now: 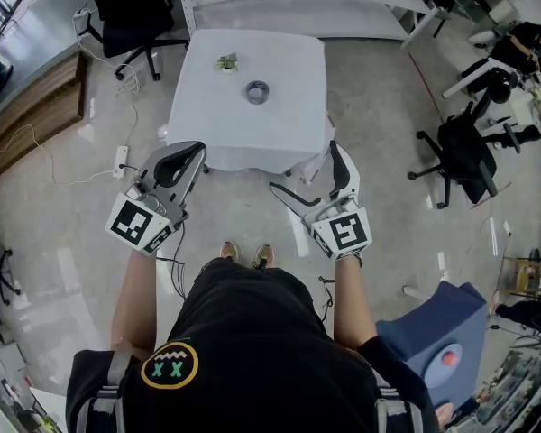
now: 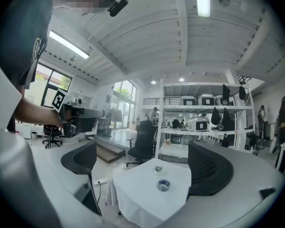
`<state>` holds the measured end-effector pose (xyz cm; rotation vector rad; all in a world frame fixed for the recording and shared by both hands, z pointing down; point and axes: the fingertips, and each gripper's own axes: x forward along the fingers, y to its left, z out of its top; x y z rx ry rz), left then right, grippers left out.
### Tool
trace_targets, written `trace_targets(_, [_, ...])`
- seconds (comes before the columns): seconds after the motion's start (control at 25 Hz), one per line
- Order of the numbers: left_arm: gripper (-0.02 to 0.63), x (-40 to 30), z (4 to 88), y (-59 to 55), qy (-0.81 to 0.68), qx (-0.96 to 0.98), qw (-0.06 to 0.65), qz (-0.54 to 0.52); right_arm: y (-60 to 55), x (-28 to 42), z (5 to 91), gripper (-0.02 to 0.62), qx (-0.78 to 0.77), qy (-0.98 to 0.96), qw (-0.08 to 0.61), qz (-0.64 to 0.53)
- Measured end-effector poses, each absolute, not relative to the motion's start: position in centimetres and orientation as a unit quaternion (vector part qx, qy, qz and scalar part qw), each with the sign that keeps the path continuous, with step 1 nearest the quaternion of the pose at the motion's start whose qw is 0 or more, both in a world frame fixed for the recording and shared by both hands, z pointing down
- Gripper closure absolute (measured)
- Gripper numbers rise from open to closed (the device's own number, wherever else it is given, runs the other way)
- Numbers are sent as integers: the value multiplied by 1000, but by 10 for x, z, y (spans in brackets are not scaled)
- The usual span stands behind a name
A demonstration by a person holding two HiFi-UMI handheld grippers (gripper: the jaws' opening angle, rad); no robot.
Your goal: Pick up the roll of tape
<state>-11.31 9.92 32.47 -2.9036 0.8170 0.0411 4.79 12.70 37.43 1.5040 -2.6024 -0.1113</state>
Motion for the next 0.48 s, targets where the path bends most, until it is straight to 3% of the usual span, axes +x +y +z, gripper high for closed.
trace_targets(0.48, [586, -86, 322, 109, 283, -956, 70, 9, 135, 75, 375, -3, 492, -867, 65, -45])
